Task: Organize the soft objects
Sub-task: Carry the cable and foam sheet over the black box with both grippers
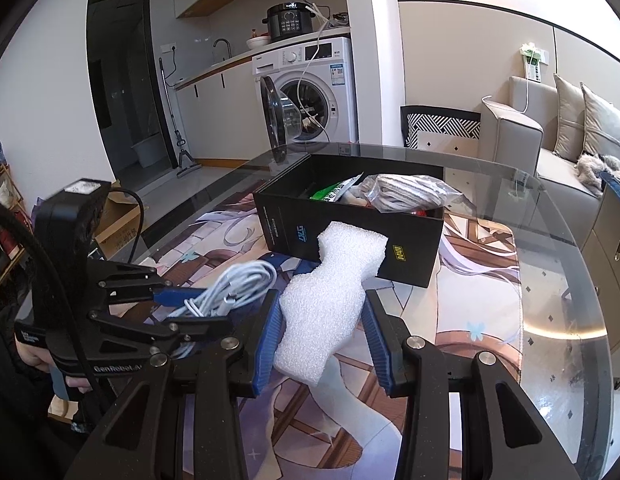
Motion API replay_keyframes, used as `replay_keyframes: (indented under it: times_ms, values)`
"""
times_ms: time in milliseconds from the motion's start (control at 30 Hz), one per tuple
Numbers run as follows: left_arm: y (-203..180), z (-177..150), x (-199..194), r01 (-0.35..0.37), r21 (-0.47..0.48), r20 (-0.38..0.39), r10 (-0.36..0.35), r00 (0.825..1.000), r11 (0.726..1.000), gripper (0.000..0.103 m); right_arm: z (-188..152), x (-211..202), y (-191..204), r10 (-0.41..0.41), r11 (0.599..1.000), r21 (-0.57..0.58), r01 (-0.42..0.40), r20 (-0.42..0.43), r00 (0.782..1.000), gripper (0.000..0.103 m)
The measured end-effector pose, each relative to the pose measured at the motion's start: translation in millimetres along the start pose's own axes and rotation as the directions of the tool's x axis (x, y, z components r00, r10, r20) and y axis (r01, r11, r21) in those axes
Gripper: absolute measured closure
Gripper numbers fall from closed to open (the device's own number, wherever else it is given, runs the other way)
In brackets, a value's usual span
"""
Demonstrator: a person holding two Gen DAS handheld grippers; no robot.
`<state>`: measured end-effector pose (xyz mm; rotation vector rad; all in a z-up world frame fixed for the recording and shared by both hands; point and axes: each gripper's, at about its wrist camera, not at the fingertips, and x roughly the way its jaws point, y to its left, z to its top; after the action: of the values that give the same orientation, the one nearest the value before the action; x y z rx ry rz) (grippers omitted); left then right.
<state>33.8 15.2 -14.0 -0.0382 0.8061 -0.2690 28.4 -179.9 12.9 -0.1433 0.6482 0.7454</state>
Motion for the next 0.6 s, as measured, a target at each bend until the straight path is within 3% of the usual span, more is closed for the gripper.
replay_keyframes:
  times_ms: [600]
  values:
    - [20,70,-30,0.006,-0.050,0.133,0.000,0.991,0.999,0.072,41,-24,-20,0.013,0.999,0.033,-0.017,0.122,0.992,0.062]
